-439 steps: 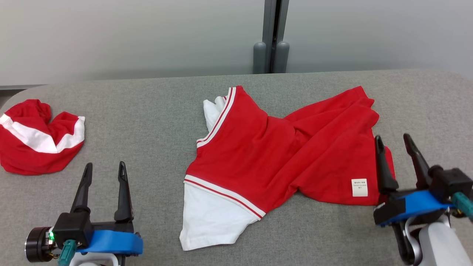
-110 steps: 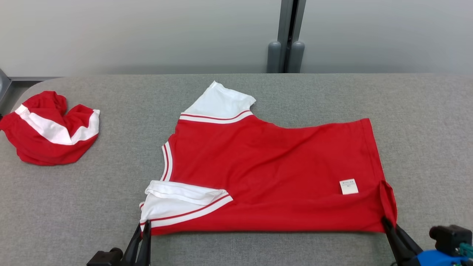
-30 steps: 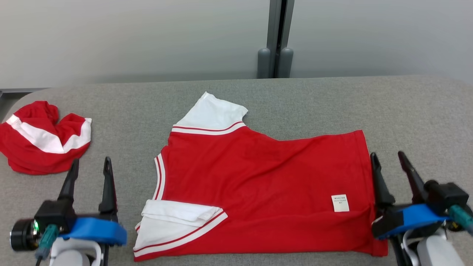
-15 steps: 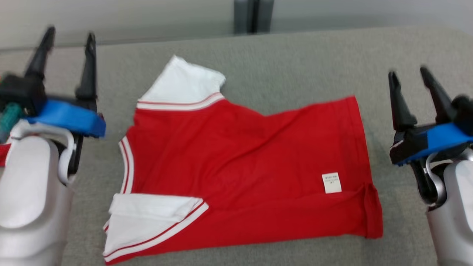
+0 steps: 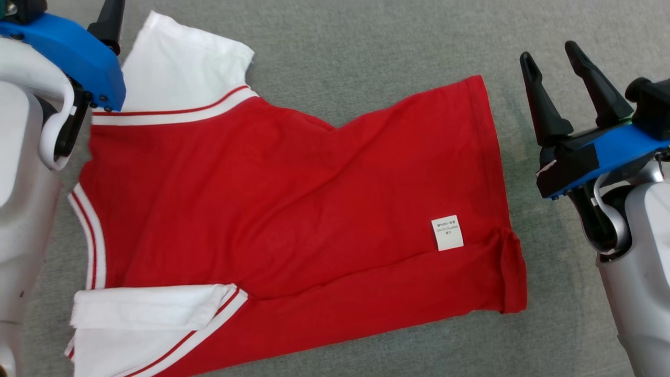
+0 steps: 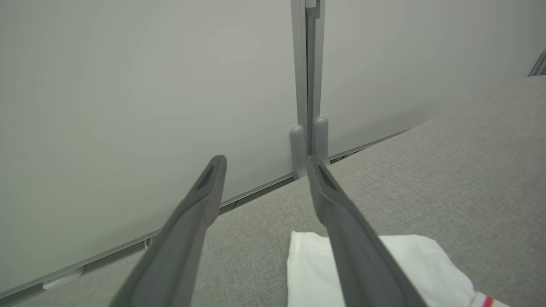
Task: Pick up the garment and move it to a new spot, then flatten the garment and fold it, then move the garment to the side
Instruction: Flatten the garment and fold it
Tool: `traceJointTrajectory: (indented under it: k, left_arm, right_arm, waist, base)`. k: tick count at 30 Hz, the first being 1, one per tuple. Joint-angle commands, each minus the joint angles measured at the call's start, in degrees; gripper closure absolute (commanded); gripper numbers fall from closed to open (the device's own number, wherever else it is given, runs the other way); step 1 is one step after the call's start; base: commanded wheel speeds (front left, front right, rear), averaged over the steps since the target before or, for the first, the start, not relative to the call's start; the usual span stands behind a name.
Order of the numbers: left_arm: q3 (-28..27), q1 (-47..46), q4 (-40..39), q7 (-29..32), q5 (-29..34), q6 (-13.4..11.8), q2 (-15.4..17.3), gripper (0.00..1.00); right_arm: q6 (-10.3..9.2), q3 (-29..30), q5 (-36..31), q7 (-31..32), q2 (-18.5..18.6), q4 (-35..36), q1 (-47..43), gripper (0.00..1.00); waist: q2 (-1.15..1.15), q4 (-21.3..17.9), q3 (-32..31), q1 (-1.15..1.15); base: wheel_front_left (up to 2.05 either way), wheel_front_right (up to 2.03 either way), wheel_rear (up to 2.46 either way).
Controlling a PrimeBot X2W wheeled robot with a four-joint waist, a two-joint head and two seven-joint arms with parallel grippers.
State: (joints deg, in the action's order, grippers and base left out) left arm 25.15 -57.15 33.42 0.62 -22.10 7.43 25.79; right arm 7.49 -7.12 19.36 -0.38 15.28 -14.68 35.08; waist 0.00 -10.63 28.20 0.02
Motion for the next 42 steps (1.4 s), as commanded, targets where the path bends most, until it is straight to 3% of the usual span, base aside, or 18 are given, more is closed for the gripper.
traceJointTrajectory:
  k: [1, 7, 24, 25, 26, 27, 42]
  left_arm:
    - [2.2, -1.8, 1.7, 1.6, -1.6, 0.0, 1.0, 0.0]
    - [10.6, -6.0, 6.6, 7.7, -7.7, 0.0, 3.1, 0.0]
    - [23.4, -11.1, 12.3, 19.5, -20.5, 0.0, 3.5, 0.02]
    - [24.0, -11.3, 12.3, 19.9, -21.0, 0.0, 3.5, 0.58]
    - [24.6, -11.6, 12.2, 19.6, -21.1, 0.0, 3.6, 0.9]
    - [25.3, -12.1, 12.3, 19.2, -21.3, 0.0, 3.7, 1.0]
    - [33.1, -16.4, 10.4, 13.7, -25.0, 0.0, 2.4, 1.0]
  right_arm:
    - [0.01, -0.6, 0.4, -0.1, 0.5, 0.5, 1.3, 0.0]
    - [0.01, -1.6, 1.0, -0.8, 0.6, 1.2, 2.6, 0.0]
    - [0.01, -3.6, 2.3, -1.3, 0.6, -0.4, 5.2, 0.0]
    - [0.01, -3.9, 2.4, -1.1, 0.8, -0.6, 5.2, 0.0]
    - [0.01, -4.4, 2.5, -0.6, 1.0, -0.9, 5.3, 0.0]
    - [0.01, -4.9, 2.7, -0.2, 1.2, -1.1, 5.5, 0.0]
    - [0.01, -11.2, 8.9, 12.9, 5.7, -4.5, 8.3, 0.0]
  waist:
    - [0.0, -0.7, 1.0, -0.02]
    - [0.0, -2.5, 3.7, -0.02]
    - [0.0, -3.7, 6.3, -0.02]
    - [0.0, -3.7, 6.2, -0.02]
    - [0.0, -3.8, 6.2, -0.02]
    - [0.0, -3.8, 6.1, -0.02]
    - [0.0, -0.3, 4.8, -0.02]
  base:
    - [0.0, 0.0, 0.0]
    - [0.0, 0.0, 0.0]
    - [0.0, 0.0, 0.0]
    - [0.0, 0.0, 0.0]
    - [0.0, 0.0, 0.0]
    - [0.0, 0.0, 0.0]
    - [0.0, 0.0, 0.0]
